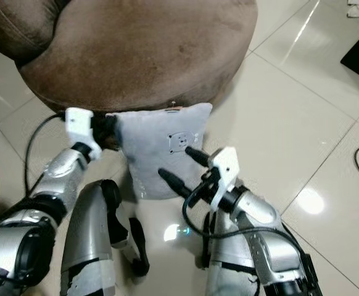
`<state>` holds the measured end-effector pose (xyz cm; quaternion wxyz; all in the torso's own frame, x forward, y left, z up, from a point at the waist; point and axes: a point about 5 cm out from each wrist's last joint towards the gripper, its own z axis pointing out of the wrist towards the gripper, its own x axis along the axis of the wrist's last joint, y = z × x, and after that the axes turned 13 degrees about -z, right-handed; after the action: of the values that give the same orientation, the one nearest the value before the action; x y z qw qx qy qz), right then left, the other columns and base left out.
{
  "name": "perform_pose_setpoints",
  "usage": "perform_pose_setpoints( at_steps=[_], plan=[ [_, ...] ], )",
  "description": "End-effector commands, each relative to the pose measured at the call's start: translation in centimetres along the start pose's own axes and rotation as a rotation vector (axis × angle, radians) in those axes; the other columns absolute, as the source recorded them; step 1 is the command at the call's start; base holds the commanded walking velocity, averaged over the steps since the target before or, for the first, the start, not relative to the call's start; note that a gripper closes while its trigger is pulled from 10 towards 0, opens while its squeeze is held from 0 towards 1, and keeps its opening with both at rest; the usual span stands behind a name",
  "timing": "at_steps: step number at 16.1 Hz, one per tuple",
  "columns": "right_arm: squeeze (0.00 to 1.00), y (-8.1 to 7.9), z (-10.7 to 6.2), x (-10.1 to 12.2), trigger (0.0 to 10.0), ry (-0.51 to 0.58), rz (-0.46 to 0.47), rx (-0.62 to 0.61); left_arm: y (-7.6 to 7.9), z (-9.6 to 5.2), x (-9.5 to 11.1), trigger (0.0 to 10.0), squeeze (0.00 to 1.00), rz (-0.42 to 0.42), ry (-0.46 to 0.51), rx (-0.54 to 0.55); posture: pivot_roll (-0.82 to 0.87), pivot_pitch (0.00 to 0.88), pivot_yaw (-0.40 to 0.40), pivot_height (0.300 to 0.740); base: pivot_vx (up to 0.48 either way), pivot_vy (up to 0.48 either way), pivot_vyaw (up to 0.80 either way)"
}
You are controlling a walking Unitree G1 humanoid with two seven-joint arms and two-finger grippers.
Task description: Move the pillow to the sofa from floor
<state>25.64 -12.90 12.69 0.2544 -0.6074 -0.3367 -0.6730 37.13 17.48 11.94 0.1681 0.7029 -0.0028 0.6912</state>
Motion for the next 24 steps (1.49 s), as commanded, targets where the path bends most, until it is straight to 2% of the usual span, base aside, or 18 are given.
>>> perform_pose_setpoints(
  at_steps=[1, 2, 3, 4, 5, 7, 9, 12, 15, 17, 20, 22, 24],
  plan=[
    [0.00, -0.6, -0.4, 0.1, 10.0, -0.005, -0.002, 0.027, -0.8, -0.9, -1.5, 10.0, 1.00, -0.001, -0.051, 0.054, -0.11, 0.338, 0.048, 0.496, 0.000, 0.000, 0.00],
    [0.00, -0.7, -0.5, 0.1, 10.0, -0.010, 0.001, 0.031, -1.2, -1.3, -1.9, 10.0, 1.00, -0.040, -0.055, 0.078, -0.11, 0.338, 0.048, 0.496, 0.000, 0.000, 0.00],
    [0.00, -1.0, -0.8, 0.1, 10.0, -0.015, 0.008, 0.033, -0.8, -1.4, -2.1, 10.0, 1.00, -0.191, -0.014, 0.022, -0.12, 0.355, 0.041, 0.496, 0.000, 0.000, 0.00],
    [0.00, -1.2, -1.1, 0.1, 10.0, -0.021, 0.011, 0.035, -0.6, -1.5, -2.3, 10.0, 1.00, -0.269, 0.008, -0.023, -0.14, 0.366, 0.036, 0.496, 0.000, 0.000, 0.00],
    [0.00, -1.5, -1.6, 0.4, 10.0, -0.025, 0.010, 0.039, -0.6, -1.8, -2.5, 10.0, 1.00, -0.305, 0.012, -0.055, -0.15, 0.386, 0.031, 0.496, 0.000, 0.000, 0.00],
    [0.00, -2.1, -2.2, 0.5, 10.0, -0.037, 0.016, 0.050, -1.4, -2.3, -2.7, 10.0, 1.00, -0.303, -0.003, -0.041, -0.17, 0.406, 0.026, 0.496, 0.000, 0.000, 0.00],
    [0.00, -2.5, -2.9, 0.6, 10.0, -0.052, 0.026, 0.060, -2.7, -3.1, -2.9, 10.0, 1.00, -0.260, -0.025, -0.011, -0.17, 0.417, 0.021, 0.496, 0.000, 0.000, 0.00],
    [0.00, -2.6, -3.4, 1.1, 10.0, -0.059, 0.034, 0.053, -3.4, -3.3, -2.3, 10.0, 1.00, -0.230, -0.019, -0.005, -0.17, 0.455, 0.020, 0.496, 0.000, 0.000, 0.00],
    [0.00, -2.8, -3.6, 1.4, 10.0, -0.061, 0.035, 0.055, -3.4, -3.2, -2.2, 10.0, 1.00, -0.246, -0.014, -0.013, -0.18, 0.459, 0.018, 0.496, 0.000, 0.000, 0.00],
    [0.00, -3.5, -4.1, 2.3, 10.0, -0.063, 0.037, 0.068, -3.0, -2.7, -2.0, 10.0, 1.00, -0.296, -0.028, -0.040, -0.22, 0.467, 0.000, 0.496, 0.000, 0.000, 0.00],
    [0.00, -3.8, -4.6, 3.4, 10.0, -0.057, 0.034, 0.078, -3.2, -2.3, -1.3, 10.0, 1.00, -0.282, -0.031, -0.026, -0.26, 0.494, -0.022, 0.496, 0.000, 0.000, 0.00],
    [0.00, -4.4, -4.7, 3.8, 10.0, -0.060, 0.038, 0.097, -3.9, -2.0, -0.2, 10.0, 1.00, -0.222, -0.003, 0.053, -0.27, 0.495, -0.029, 0.496, 0.000, 0.000, 0.00],
    [0.00, -5.0, -4.6, 4.2, 10.0, -0.057, 0.044, 0.111, -5.0, -2.1, 1.0, 10.0, 1.00, -0.070, 0.049, 0.192, -0.27, 0.500, -0.028, 0.496, 0.000, 0.000, 0.00]
  ],
)
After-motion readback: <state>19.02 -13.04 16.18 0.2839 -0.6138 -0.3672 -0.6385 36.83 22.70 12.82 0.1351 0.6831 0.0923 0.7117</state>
